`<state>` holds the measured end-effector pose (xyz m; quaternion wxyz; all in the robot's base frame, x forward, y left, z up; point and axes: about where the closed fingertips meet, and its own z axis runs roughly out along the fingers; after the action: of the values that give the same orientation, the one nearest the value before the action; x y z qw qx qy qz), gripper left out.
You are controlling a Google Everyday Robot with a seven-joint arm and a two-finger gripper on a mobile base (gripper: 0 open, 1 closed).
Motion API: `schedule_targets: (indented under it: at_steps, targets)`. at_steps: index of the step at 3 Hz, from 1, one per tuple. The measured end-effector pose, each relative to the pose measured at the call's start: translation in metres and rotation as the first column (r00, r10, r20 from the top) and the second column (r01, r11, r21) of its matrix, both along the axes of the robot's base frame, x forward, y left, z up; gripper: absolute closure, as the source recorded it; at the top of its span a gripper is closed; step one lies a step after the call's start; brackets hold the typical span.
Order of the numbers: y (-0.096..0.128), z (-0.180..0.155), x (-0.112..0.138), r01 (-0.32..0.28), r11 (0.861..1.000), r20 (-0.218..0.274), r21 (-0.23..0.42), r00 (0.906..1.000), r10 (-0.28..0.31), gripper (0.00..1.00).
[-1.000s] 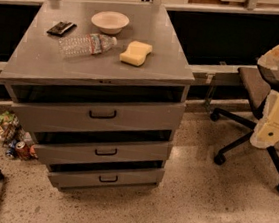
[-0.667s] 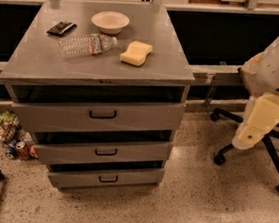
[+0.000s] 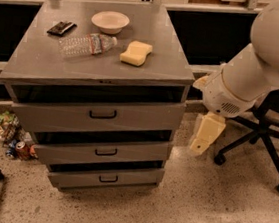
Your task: Open top drawer
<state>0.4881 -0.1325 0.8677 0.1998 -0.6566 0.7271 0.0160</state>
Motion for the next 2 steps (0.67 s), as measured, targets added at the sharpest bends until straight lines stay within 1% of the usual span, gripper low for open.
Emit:
schedule_targets:
  at_steps: [1,2]
  targets:
    - [0.004,-0.001,0.002,0.001,1.000,0.003,-0.013,1.0000,-0.001,0.00]
    - [0.045,-0.032,0.028,-0.081,0.992,0.010,0.093,0.9967,0.081,0.00]
